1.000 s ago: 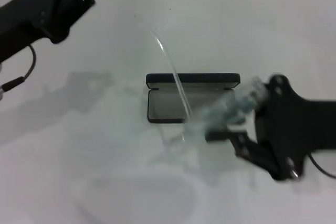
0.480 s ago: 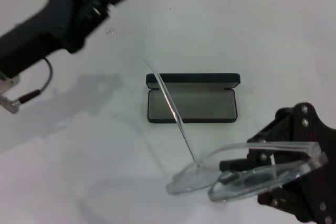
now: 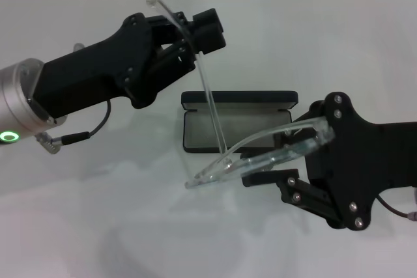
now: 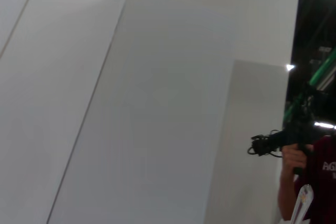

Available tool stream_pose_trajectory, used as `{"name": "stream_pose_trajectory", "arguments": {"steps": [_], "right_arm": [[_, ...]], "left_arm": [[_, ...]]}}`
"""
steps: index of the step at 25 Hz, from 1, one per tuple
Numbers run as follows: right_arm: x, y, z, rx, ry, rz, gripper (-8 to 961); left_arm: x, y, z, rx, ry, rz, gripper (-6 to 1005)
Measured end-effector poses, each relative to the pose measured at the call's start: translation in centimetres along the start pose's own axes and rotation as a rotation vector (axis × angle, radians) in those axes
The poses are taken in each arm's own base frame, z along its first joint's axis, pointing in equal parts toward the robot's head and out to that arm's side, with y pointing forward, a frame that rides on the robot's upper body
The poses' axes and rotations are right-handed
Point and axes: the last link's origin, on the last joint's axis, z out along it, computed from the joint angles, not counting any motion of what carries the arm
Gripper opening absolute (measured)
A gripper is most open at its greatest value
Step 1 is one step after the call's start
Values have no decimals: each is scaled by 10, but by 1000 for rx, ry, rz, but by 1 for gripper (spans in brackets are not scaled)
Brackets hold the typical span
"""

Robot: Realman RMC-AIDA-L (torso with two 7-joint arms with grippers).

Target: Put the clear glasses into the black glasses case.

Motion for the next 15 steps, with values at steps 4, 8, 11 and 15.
{"name": "stream_pose_trajectory", "arguments": {"steps": [4, 8, 11, 15], "right_arm": [[7, -2, -2, 20, 11, 26, 71], [12, -5, -3, 51, 34, 31, 71], [15, -7, -3, 69, 46, 35, 71], [18, -9, -4, 92, 54, 41, 71]], "left_arm": [[1, 0, 3, -13, 0, 4, 170], [2, 1, 4, -24, 1, 7, 171], [3, 2, 6, -40, 3, 11, 171], [3, 4, 7, -62, -1, 15, 171]]}}
